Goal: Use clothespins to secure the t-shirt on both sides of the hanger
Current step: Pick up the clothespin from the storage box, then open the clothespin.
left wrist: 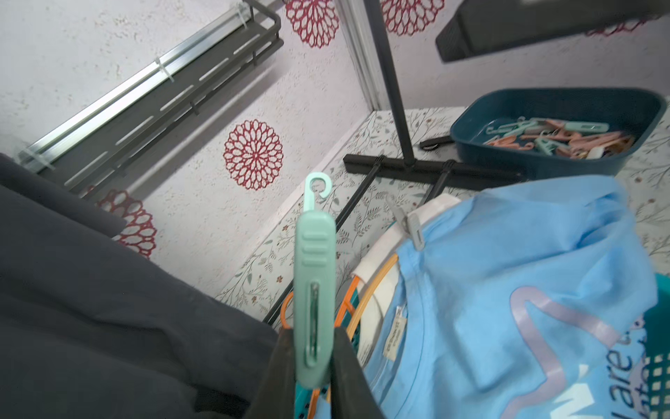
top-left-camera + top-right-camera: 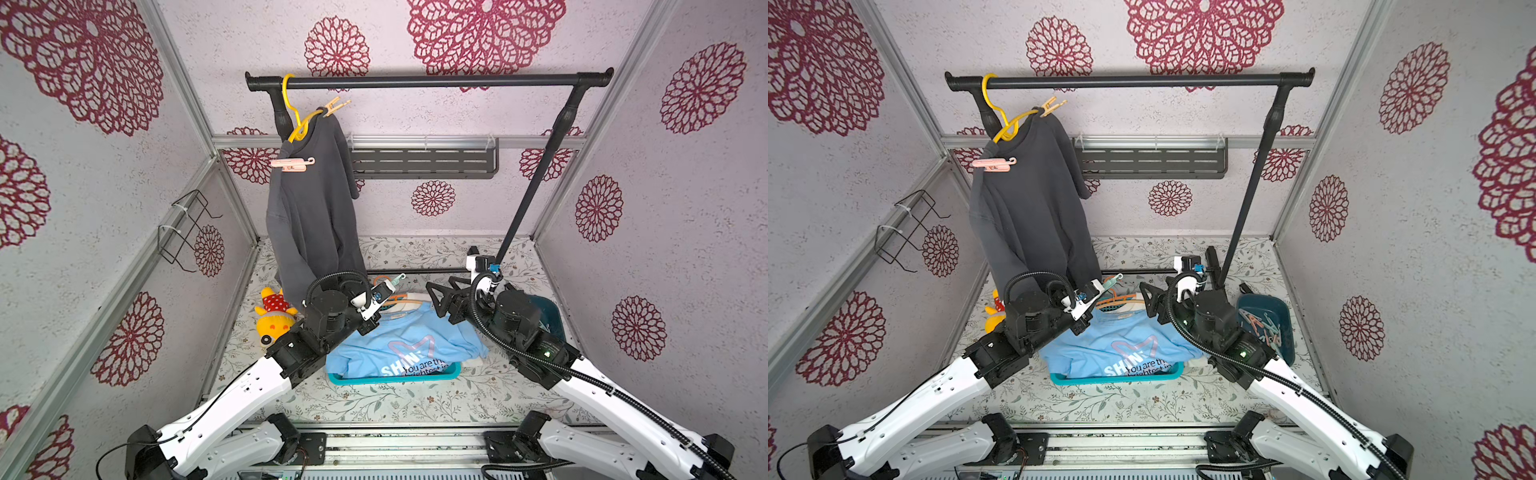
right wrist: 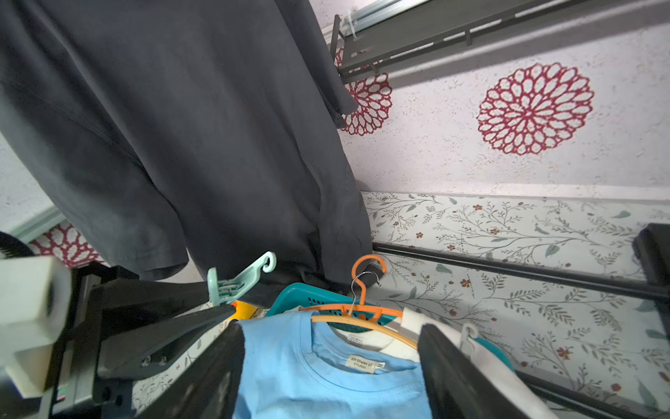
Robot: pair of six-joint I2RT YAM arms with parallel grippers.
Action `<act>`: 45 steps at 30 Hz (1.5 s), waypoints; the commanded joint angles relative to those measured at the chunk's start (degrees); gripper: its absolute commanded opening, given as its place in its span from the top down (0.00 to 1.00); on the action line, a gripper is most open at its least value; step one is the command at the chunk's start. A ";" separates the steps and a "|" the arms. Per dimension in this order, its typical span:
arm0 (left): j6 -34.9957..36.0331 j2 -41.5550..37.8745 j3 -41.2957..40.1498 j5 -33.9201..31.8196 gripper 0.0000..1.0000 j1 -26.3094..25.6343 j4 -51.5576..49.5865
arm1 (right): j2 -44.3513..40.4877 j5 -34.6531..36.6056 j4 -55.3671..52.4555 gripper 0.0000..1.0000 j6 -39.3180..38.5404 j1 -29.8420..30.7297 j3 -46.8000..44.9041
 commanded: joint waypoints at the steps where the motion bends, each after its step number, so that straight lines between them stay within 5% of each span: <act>1: 3.25 -1.84 0.46 -0.55 1.00 -0.49 -2.72 | -0.53 -7.20 5.08 0.14 -2.44 -0.13 -1.26; 8: 2.58 -3.30 -0.05 3.33 1.00 -0.49 1.96 | 2.02 -17.34 18.97 0.05 8.16 -2.36 -4.41; 17: 1.70 -3.30 -0.97 5.40 1.00 -0.59 4.72 | 9.72 -28.39 32.05 0.12 19.31 -4.60 -3.98; 29: 1.96 -1.68 -1.41 5.85 1.00 -0.59 5.71 | 15.29 -27.42 34.05 0.29 21.66 -2.67 -1.36; 45: 0.42 -1.82 -1.32 -1.77 1.00 -0.42 6.66 | 15.26 -26.78 32.68 0.32 19.78 -1.22 -1.71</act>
